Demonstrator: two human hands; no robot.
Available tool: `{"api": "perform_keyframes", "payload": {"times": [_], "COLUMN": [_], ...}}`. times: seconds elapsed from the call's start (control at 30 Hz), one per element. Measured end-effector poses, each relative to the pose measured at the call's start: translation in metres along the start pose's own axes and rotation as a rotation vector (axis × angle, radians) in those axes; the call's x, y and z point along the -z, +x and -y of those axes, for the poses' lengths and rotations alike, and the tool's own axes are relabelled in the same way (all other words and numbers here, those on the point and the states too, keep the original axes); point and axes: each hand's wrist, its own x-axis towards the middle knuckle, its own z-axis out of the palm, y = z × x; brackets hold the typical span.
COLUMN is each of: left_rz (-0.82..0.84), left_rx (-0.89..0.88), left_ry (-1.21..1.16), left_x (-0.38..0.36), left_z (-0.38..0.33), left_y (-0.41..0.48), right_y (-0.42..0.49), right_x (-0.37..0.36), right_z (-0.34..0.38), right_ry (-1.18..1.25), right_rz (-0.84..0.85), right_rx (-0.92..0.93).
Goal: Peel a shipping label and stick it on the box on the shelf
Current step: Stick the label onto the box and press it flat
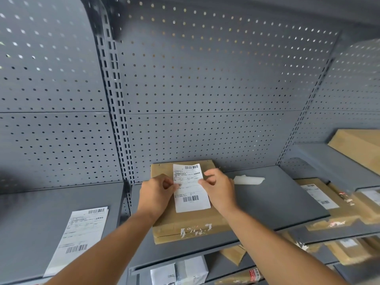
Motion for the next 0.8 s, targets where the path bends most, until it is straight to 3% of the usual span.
{"api": "perform_keyframes", "payload": {"times": [0.8], "left_rz": [0.013], "left_rx": [-0.083], "left_ry": [0.082], "left_x": [-0.0017], "left_z": [0.0039], "left_y": [-0.0043], "right_y": [0.0014], "right_x": [-0.0054], "right_z": [-0.0052], "right_ry": [-0.142], "right_rz": [0.03], "right_rx": [0.003]}}
